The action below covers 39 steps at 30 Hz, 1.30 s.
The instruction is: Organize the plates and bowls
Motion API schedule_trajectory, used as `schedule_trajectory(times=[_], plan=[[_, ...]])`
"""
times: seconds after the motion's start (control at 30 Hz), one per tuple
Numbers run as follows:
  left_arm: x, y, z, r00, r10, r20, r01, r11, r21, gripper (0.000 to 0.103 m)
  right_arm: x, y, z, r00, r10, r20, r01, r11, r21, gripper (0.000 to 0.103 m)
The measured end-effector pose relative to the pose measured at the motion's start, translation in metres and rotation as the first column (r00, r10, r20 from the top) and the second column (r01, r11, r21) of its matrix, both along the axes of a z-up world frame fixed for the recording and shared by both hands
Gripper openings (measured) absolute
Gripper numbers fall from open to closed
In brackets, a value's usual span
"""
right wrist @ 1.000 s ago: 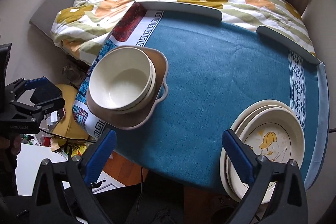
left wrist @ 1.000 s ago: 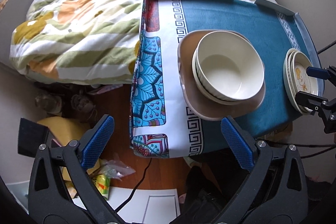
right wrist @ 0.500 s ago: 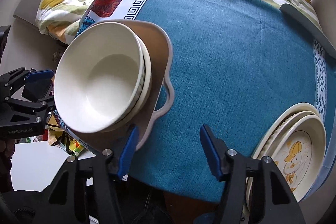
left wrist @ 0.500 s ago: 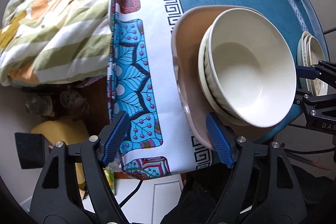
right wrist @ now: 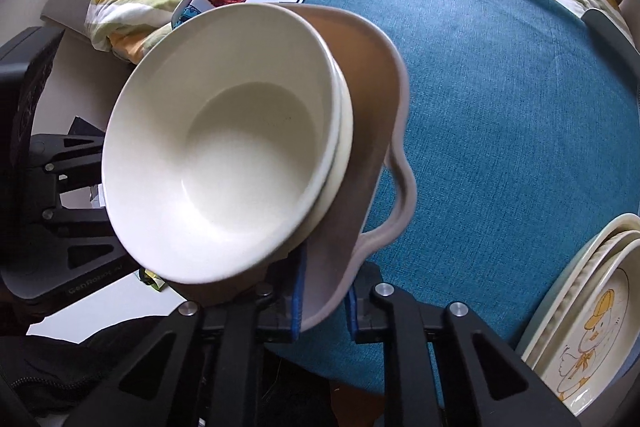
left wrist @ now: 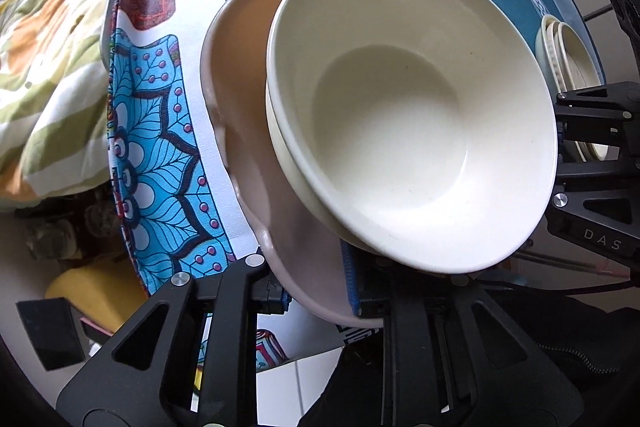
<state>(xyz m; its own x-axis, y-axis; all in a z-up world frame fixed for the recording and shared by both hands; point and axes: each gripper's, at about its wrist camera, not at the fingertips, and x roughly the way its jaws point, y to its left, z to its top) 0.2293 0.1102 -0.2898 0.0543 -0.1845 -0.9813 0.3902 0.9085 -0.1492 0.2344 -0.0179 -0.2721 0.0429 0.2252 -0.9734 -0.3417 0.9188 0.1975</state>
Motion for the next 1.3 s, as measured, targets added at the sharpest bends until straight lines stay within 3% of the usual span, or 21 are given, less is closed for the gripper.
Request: schedule_trajectory(times=[0.2, 0.5, 0.83, 1.1, 1.3], plan=[[-0.009, -0.007, 0.002, 0.995, -0.066, 0.068, 0.064, 0.997, 0.041, 0.018, -0.012, 0.0, 0.003, 0.999, 0.01, 0.045, -0.01, 1.0, -0.001, 0.016], [-0.02, -0.01, 0.008, 0.993, -0.082, 0.083, 0.078, 0.996, 0.049, 0.018, -0.013, -0.006, 0.008, 0.998, 0.001, 0.056, -0.001, 1.0, 0.002, 0.016], [-0.019, -0.026, 0.048, 0.987, -0.083, 0.138, 0.074, 0.995, 0.073, 0.018, -0.015, -0.022, 0.042, 0.991, -0.015, 0.131, 0.011, 1.0, 0.029, 0.016], [-0.018, -0.074, 0.091, 0.977, -0.088, 0.194, 0.075, 0.995, 0.071, 0.018, -0.021, -0.075, 0.081, 0.978, -0.031, 0.204, 0.025, 0.999, 0.034, 0.016], [-0.019, -0.134, 0.116, 0.967, -0.139, 0.216, 0.132, 0.99, 0.046, 0.018, -0.029, -0.123, 0.108, 0.972, -0.088, 0.22, 0.087, 0.996, 0.013, 0.016]])
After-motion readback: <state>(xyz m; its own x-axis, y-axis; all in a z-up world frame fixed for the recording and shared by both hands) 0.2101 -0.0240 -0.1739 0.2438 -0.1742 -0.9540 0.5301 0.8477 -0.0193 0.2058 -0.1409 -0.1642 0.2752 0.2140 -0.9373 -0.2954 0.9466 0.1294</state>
